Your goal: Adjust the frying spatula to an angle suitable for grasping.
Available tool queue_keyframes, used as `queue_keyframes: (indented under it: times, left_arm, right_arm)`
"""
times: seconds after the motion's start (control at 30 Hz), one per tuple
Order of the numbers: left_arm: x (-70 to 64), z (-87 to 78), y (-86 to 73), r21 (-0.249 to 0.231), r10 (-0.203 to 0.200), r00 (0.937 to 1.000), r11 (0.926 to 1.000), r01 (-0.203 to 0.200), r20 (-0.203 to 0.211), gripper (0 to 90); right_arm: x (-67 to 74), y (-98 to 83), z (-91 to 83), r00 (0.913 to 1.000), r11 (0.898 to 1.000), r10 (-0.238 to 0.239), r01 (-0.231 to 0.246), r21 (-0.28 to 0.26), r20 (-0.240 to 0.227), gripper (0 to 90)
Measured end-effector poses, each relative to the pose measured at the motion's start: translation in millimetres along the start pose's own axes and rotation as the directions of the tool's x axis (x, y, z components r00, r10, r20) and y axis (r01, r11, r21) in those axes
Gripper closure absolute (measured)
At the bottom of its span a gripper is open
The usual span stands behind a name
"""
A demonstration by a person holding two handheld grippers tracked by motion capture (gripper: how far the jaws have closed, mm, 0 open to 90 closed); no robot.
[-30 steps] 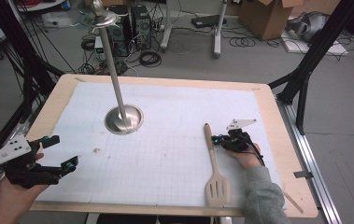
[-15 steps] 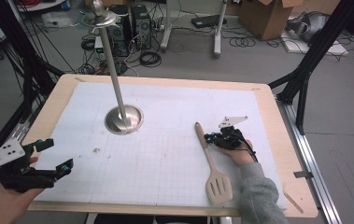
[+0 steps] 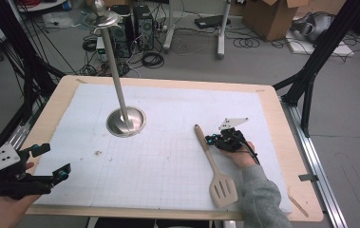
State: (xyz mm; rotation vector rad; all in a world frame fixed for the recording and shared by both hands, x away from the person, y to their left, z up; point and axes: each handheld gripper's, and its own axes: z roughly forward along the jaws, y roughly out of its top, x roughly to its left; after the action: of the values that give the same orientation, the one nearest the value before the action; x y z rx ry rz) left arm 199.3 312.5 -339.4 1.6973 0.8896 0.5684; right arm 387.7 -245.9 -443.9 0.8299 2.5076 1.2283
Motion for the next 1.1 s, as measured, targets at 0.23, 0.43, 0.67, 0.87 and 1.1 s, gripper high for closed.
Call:
queue_keyframes:
  times: [0.23,0.43,0.67,0.87,1.1]
  left_arm:
    - [-1.4,10.4,5.5,-0.004,0.011,0.9994,0.9999,-0.011,0.031,2.5]
    - [-2.1,23.7,9.5,-0.002,0.020,0.9977,0.9998,-0.019,0.065,2.5]
    - [-2.6,39.8,13.5,0.002,0.022,0.9946,0.9997,-0.023,0.102,2.5]
    - [-3.7,51.1,16.4,0.005,0.028,0.9913,0.9996,-0.029,0.128,2.5]
    - [-3.9,59.6,18.6,0.007,0.029,0.9884,0.9995,-0.030,0.149,2.5]
  right_arm:
    - [16.2,9.4,-19.6,0.9999,0.999,-0.015,0.014,-0.030,-0.005,90.0]
    - [34.2,4.0,-26.8,0.9980,0.999,-0.044,0.043,-0.021,-0.046,90.0]
    - [48.7,-10.5,-27.1,0.9959,0.999,-0.046,0.047,0.006,-0.078,90.0]
    - [58.5,-17.8,-29.3,0.9929,0.997,-0.064,0.068,0.040,-0.101,90.0]
    - [64.9,-19.6,-29.4,0.9882,0.991,-0.086,0.098,0.088,-0.127,90.0]
